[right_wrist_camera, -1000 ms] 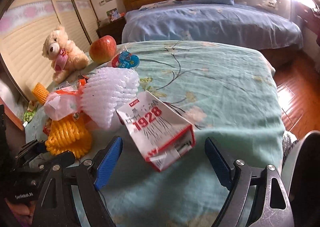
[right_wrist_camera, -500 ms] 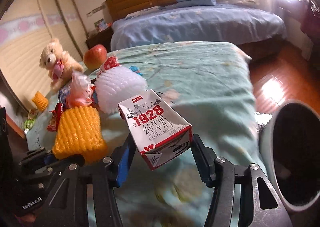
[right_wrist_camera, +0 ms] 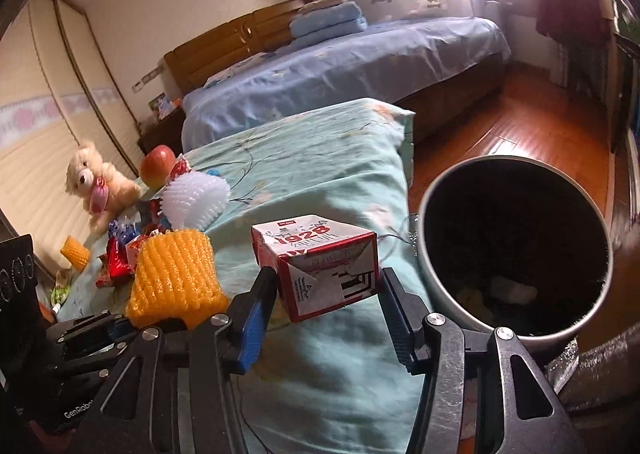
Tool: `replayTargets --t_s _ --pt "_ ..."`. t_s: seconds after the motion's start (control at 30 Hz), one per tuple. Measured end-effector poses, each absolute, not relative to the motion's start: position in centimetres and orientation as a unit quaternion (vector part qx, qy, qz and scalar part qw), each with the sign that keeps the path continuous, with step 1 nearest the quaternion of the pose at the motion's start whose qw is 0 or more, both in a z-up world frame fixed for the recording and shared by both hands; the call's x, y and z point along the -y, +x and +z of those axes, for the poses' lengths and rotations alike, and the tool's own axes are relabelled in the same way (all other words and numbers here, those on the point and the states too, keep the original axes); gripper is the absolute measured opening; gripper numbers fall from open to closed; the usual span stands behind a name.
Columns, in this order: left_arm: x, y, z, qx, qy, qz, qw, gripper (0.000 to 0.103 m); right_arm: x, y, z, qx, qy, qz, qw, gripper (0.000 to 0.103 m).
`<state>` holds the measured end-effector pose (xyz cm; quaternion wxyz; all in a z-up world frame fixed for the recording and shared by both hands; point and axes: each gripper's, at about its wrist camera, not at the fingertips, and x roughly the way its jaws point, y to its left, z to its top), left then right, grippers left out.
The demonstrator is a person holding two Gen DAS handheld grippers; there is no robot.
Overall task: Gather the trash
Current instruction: 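Carry the foam net and milk carton to the bin and release both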
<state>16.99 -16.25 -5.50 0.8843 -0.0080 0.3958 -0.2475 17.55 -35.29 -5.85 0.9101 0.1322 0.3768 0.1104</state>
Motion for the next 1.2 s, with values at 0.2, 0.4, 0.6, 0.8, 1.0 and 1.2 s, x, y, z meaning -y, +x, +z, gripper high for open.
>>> replayTargets --t_s 0.2,0.4,0.6,0.8,1.0,1.2 --pt "17.8 17.3 -5.4 -0.398 0.000 -0.260 0.880 0.018 36.8 16.4 -5.6 -0.363 0.142 0.092 0.917 0.053" --pt "19.7 18.0 -5.3 -0.400 0.005 -0.278 0.873 0.018 38.9 15.7 -5.3 -0.349 0.150 0.061 0.923 0.053" --pt "22.0 18.7 -5.2 -0.401 0.011 -0.295 0.867 0.018 40.9 15.2 -5.4 -0.343 0.153 0.029 0.926 0.053" --pt "24.4 19.5 -5.1 -0.402 0.021 -0.311 0.861 0.018 42.7 15.2 -6.0 -0.345 0.152 -0.002 0.926 0.053" --pt "26.6 20.4 -5.2 -0.410 0.026 -0.325 0.852 0.018 44.0 15.7 -6.4 -0.349 0.143 -0.026 0.926 0.053" --pt "28.6 21.4 -5.6 -0.418 0.036 -0.333 0.844 0.018 45.3 16.7 -6.9 -0.355 0.135 -0.041 0.924 0.053"
